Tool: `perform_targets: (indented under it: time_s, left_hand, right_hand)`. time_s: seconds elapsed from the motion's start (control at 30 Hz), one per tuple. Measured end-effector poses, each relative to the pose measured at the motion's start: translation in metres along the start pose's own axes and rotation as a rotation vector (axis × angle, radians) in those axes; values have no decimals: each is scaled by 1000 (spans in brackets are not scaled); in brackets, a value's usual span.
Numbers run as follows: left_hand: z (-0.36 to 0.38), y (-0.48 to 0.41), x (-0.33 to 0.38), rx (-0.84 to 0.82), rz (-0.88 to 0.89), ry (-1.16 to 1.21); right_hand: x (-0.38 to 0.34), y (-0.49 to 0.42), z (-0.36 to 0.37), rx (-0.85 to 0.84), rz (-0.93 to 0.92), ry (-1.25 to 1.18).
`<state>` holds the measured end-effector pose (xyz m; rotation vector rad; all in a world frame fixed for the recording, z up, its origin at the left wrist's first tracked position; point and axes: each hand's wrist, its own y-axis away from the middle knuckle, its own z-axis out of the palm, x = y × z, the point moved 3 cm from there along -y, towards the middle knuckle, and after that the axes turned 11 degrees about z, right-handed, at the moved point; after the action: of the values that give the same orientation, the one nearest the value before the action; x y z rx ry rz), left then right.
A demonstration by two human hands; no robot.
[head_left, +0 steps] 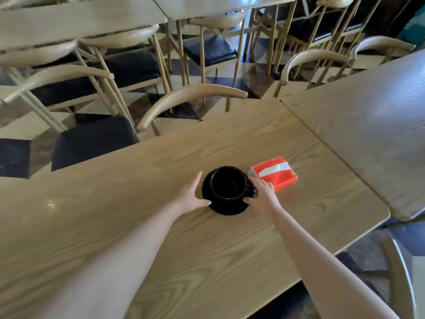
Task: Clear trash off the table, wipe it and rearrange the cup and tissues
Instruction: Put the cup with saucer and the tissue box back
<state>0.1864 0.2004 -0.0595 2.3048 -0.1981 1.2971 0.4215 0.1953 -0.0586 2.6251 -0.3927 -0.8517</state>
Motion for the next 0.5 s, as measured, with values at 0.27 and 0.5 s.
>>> perform_targets:
  time_s: [0.27,0.5]
  left_hand:
    - [20,-20,8,169,130,67]
    - [25,-23,-6,254,-25,208]
  right_hand:
    - [-2,8,24,153,92,0]
    - [2,12,26,120,125,-379]
